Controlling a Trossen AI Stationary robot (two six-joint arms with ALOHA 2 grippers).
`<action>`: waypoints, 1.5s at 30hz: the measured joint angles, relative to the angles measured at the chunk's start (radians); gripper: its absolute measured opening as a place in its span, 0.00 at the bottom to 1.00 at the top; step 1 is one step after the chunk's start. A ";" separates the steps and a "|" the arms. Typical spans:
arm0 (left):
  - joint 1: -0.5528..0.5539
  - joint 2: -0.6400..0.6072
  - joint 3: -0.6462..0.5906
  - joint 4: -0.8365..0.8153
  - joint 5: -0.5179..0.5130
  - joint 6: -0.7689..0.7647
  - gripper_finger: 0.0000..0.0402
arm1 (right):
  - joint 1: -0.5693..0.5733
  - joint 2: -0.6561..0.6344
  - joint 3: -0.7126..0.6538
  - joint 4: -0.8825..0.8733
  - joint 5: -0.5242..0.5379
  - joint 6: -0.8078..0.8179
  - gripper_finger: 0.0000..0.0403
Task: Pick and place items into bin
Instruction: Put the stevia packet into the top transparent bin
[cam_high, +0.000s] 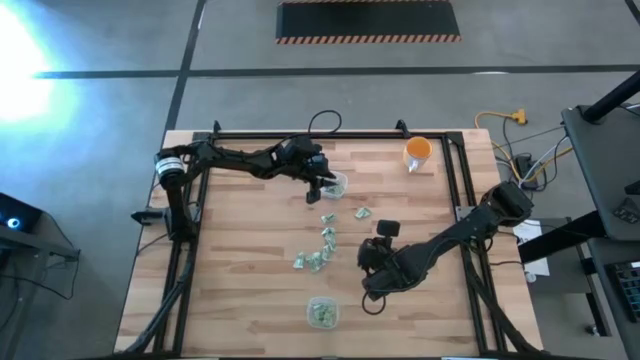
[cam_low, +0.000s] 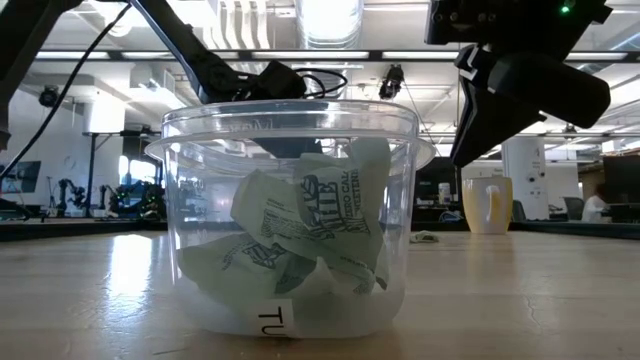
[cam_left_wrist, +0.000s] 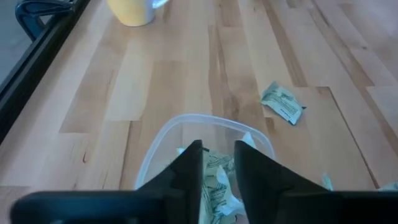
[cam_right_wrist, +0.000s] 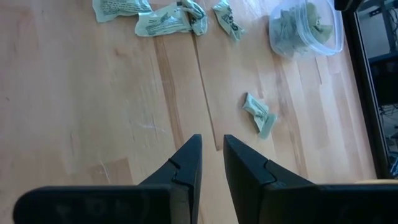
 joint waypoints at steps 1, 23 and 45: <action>0.000 0.000 0.000 0.000 0.000 0.000 0.22 | 0.000 0.000 0.000 0.001 0.000 0.000 0.14; -0.040 -0.268 -0.073 -0.442 0.006 0.110 0.31 | 0.000 0.000 -0.012 0.011 -0.001 0.005 0.14; -0.337 -0.503 -0.537 -0.102 0.040 0.091 0.31 | -0.001 0.000 -0.034 0.042 -0.001 0.007 0.14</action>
